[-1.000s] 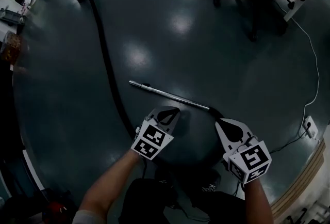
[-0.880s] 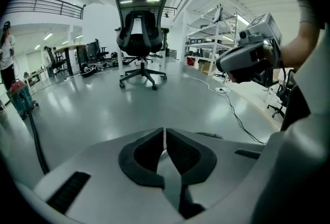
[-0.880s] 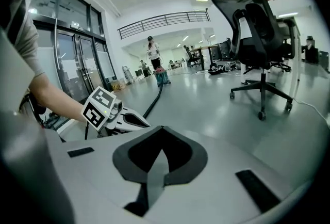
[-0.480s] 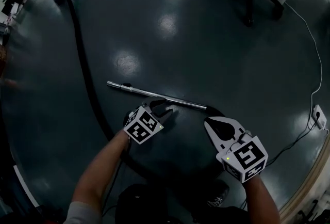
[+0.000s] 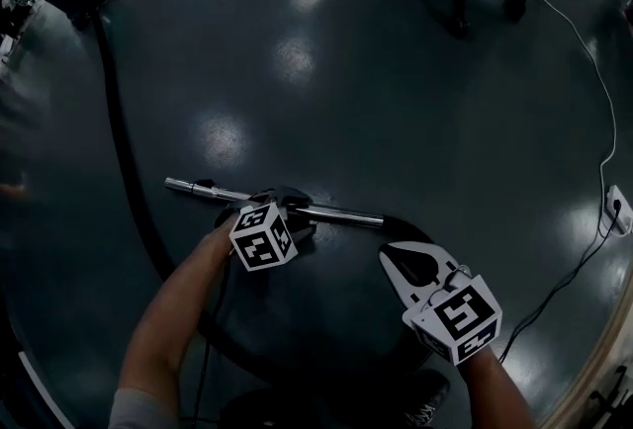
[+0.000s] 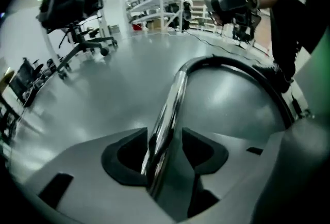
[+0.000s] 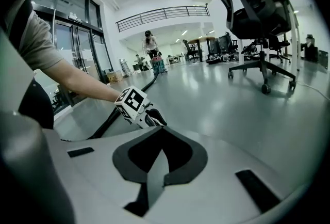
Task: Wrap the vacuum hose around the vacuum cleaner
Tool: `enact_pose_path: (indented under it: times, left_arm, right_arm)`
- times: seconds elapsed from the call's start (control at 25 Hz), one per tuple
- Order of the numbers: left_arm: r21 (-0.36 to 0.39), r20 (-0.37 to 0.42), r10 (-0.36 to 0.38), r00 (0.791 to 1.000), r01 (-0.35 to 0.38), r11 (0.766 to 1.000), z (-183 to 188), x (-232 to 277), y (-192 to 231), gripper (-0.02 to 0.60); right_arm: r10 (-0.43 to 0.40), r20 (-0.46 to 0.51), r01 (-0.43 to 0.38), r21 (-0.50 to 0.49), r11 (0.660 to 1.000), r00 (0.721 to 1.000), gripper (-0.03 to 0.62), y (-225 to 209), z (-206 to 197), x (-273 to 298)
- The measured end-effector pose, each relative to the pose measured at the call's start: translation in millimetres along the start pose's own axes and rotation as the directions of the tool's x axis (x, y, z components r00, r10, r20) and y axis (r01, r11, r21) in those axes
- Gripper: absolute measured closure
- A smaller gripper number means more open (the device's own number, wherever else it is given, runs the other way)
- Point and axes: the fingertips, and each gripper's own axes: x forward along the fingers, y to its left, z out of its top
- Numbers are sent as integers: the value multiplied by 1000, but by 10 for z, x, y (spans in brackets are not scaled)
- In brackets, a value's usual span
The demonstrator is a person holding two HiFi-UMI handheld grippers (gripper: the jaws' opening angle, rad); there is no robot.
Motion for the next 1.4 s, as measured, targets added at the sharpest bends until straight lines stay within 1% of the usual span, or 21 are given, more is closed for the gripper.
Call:
enact_pose_path:
  times: [0.04,0.12,0.28,0.48,0.56,0.72,0.8,1.0,1.08,1.2,1.32,1.4]
  left_arm:
    - [41,-29,-17,999,18,999,-43,64,-8,376]
    - [78,-58,-32,998,36,996,-75,154,44,374]
    - [84,-95,-80,992,88,993,-119,246,94,374]
    - [67,-122,-130,984,139,988,-117,272,78,376]
    - [64,-130,-134,982,143,988,-118,283,80,376]
    - [77,-153,-123,980,136,988,-107,292,55,385]
    - [82,-172,-111,979,126,989,-98,278,43,387]
    - [109,-204,-83,975,106,988,-117,208,-23,394]
    - [99,-216,-81,973,105,990,-129,141,-76,396]
    - [79,-231,-77,970,98,992,-101,32,-127,397]
    - [62,-231,-39,972,54,997,-32,-118,-93,399]
    - [48,-228,-10,974,21,999,28,-239,-66,399]
  right_arm:
    - [-12,-5,12,2,1000,1000,589,-37,-59,25]
    - [-48,-11,48,4,999,999,589,-118,-137,42]
    - [-83,-24,83,11,996,996,589,-178,-245,47]
    - [-88,-42,89,29,996,995,589,-196,-346,22]
    - [-95,-49,96,26,995,994,589,-237,-373,0]
    - [-103,-55,105,48,993,993,589,-339,-365,-75]
    - [-90,-68,92,34,995,994,589,-351,-345,-110]
    - [-57,-116,52,-43,998,992,589,-376,-361,-235]
    - [-38,-132,30,-64,998,990,589,-362,-386,-292]
    - [11,-150,-25,-94,995,989,589,-281,-442,-353]
    - [63,-150,-81,-115,990,987,589,-129,-459,-353]
    - [83,-137,-100,-124,987,987,589,-26,-425,-316]
